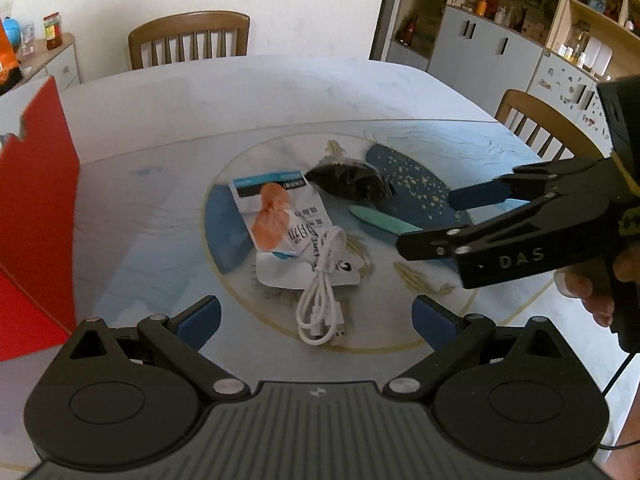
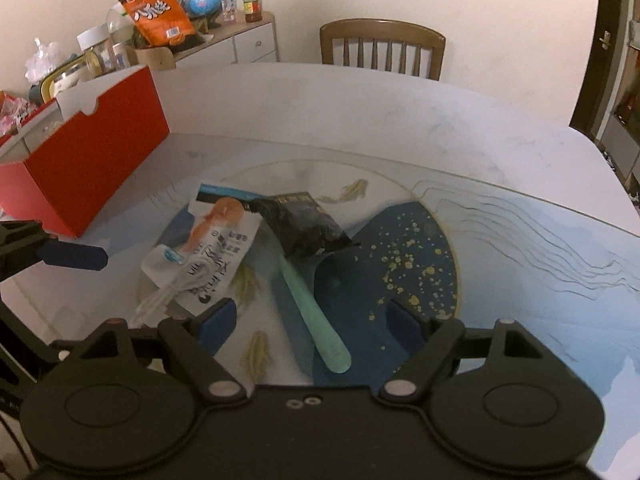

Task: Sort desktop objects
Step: 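Grasp the white USB cable with the left tool while the right tool grasps the teal stick, then lift the cable and teal stick and carry them toward the red box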

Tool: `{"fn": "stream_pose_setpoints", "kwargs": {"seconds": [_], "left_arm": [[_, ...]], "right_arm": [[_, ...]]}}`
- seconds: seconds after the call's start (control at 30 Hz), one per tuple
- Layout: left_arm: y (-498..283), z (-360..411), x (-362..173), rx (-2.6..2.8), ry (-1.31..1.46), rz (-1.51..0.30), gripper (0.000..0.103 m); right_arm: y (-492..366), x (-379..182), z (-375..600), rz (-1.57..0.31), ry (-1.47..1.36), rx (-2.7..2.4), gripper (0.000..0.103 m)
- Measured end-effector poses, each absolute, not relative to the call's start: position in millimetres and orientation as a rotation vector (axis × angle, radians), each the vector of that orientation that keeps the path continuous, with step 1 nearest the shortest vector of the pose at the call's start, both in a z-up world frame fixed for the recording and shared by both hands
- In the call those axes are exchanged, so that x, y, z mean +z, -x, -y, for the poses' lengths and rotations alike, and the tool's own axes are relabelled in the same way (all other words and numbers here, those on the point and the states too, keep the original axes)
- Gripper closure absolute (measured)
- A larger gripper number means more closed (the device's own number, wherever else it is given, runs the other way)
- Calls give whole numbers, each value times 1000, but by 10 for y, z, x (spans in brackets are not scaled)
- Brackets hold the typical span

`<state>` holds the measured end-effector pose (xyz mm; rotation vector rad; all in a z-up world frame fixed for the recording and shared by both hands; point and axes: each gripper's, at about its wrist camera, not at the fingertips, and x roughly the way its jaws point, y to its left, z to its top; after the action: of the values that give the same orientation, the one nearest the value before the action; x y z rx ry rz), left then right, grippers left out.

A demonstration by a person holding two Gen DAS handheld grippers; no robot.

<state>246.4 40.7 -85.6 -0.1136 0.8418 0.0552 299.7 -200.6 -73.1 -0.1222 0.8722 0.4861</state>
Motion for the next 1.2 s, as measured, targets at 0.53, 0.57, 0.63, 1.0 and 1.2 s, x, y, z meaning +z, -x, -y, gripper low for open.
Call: {"fn": "stream_pose_setpoints", "kwargs": {"seconds": [0.53,0.57,0.63,1.0,1.2], "left_arm": [[-2519,-336,-998,110,88,-802,38],[-2519,-326,-1002,115,79,-800,44],[-2515,-314,-1001,124,65,-797,51],[-2481,-306,-1007,128,9,-791,77],[-2444,-335,-1002,112,15,-792,80]], "right_arm": [[-3033,-882,1931,-826,191,531,58],[-3026,-883,1930,-822,191,533,59],[-3012,-885,1916,-815,193,538,64],[-2950,-877,1823,-795,220,568,92],[-2951,-877,1827,-807,199,551,92]]}}
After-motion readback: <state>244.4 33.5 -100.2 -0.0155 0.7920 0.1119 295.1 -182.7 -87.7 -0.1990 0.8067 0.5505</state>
